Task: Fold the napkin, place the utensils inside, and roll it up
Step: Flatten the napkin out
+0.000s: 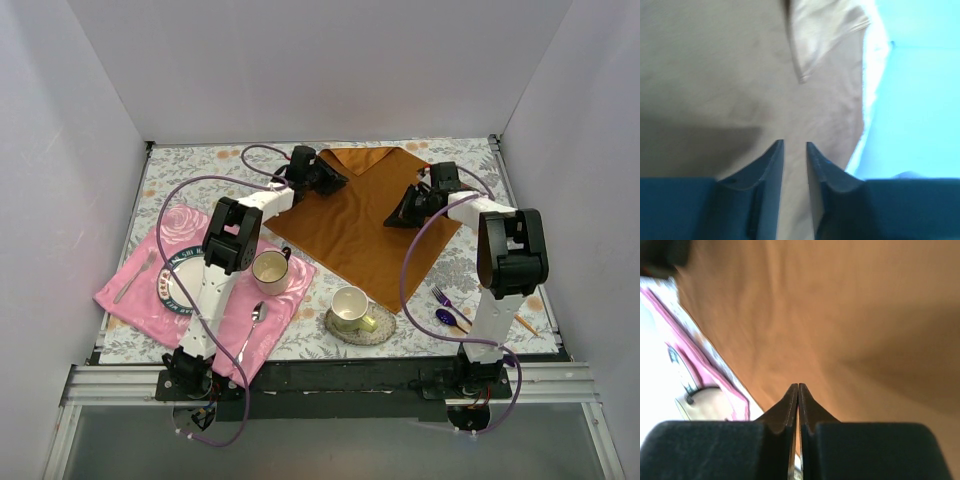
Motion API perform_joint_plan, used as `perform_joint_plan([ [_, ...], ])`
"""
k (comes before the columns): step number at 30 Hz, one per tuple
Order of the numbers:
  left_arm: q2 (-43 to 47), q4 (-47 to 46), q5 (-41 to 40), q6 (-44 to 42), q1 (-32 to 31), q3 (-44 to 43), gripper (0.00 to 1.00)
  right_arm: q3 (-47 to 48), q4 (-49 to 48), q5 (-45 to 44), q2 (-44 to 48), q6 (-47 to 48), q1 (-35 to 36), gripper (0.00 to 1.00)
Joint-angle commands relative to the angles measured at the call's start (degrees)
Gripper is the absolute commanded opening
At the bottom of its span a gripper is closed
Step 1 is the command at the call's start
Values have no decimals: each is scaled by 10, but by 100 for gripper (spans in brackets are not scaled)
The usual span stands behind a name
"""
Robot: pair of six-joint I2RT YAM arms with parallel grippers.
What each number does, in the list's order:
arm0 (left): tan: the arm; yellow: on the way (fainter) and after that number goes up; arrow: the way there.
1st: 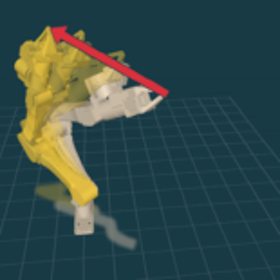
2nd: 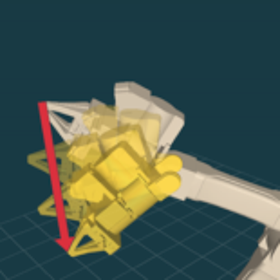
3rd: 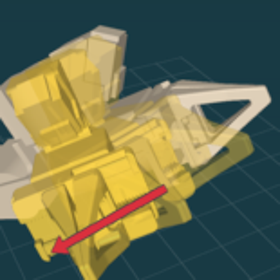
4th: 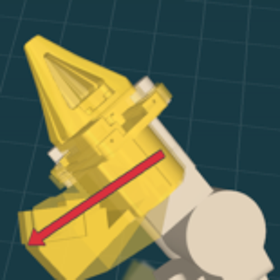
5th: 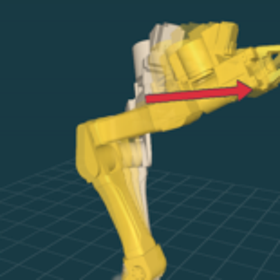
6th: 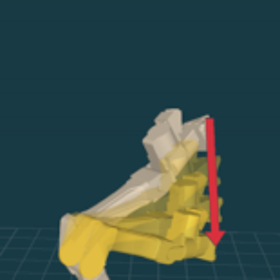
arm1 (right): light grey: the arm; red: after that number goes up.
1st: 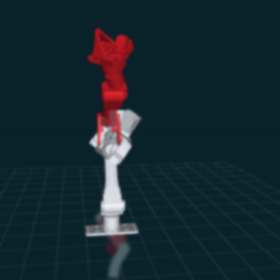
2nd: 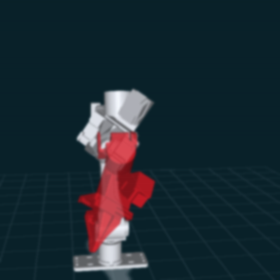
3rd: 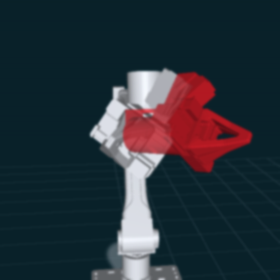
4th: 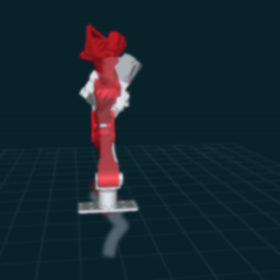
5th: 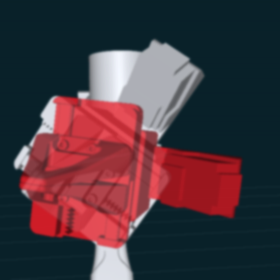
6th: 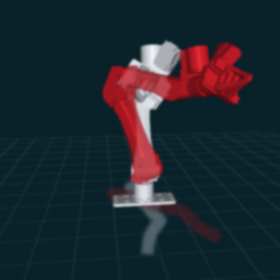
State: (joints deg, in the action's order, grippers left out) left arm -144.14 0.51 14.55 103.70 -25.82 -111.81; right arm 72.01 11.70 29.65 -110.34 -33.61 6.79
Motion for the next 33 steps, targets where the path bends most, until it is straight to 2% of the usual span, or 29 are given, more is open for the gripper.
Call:
perform_joint_plan([
  [1, 2, -115, 20, 51, 4, 19, 17, -52, 32, 22, 57, 50, 13, 5],
  [6, 25, -209, 18, 68, -4, 95, 17, -89, 31, 24, 65, 59, 14, 3],
  [10, -23, -204, 31, 83, -5, 35, 13, -105, 32, 19, 64, 64, 14, 2],
  [14, -47, -231, 15, 103, -9, 18, 11, -124, 28, 23, 64, 60, 14, 1],
  [22, -75, -214, -54, 102, -17, -15, 11, -137, 46, -13, 62, 70, 19, 1],
  [26, -105, -192, -84, 96, -23, -66, 10, -140, 53, -27, 62, 71, 24, 1],
  [33, -127, -120, -159, 33, -36, -126, 10, -134, 64, -45, 61, 71, 32, 1],
])
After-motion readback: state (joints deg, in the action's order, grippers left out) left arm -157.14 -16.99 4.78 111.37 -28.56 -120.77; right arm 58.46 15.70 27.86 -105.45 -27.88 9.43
